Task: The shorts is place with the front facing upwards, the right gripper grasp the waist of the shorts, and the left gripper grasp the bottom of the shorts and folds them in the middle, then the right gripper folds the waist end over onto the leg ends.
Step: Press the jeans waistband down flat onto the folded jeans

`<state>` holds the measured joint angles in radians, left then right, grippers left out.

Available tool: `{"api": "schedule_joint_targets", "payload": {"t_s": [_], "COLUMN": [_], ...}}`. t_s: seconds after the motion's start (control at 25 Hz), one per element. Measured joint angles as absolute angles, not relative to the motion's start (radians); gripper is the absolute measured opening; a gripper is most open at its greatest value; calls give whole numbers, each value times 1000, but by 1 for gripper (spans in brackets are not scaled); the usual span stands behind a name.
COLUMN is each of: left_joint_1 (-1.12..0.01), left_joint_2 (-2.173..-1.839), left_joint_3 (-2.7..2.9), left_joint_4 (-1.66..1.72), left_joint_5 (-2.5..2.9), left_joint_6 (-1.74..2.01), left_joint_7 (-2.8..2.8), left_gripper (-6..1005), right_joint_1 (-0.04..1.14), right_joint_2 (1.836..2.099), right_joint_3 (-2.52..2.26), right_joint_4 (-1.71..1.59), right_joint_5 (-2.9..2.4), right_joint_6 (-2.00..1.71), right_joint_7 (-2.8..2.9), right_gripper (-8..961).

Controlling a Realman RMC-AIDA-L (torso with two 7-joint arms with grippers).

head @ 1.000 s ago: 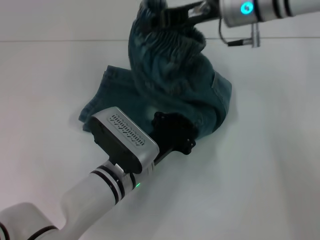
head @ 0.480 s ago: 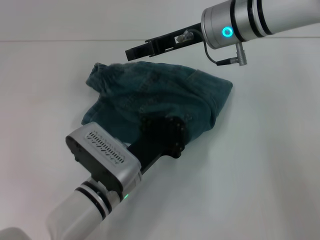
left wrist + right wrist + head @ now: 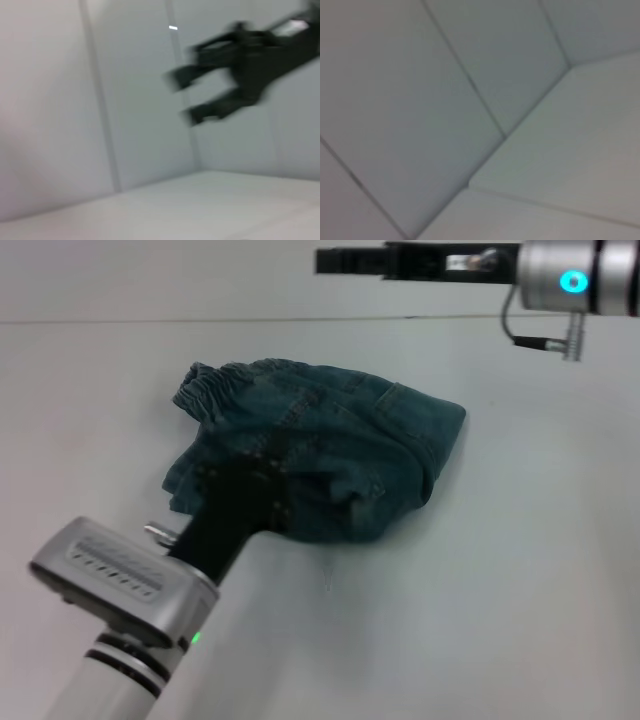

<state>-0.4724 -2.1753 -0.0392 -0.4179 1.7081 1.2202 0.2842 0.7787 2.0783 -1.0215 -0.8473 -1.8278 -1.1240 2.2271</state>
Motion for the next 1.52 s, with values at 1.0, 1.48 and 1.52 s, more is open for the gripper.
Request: {"api": "schedule_joint_targets", "payload": {"t_s": [1.0, 1.48, 1.52], "left_joint_1": [-870, -599, -580], "left_joint_2": [-2175, -2166, -2166], "left_joint_3": [-178, -217, -234], "left_joint_4": [-251, -352, -372], "left_joint_5": [1707, 1709, 1709], "left_joint_6": [704, 834, 843], "left_joint_7": [281, 455, 496], "left_gripper": [2, 7, 7], "right_joint_1": [393, 382, 382], "right_joint_2": [2087, 2086, 2085], "right_joint_3": [-898, -875, -875], "right_joint_4": [-581, -577, -576], "right_joint_5": [-1350, -1349, -1350], "right_joint_6": [-1251, -1289, -1289], "right_joint_7": [1594, 1603, 1603], "right_gripper": [782, 782, 782]}}
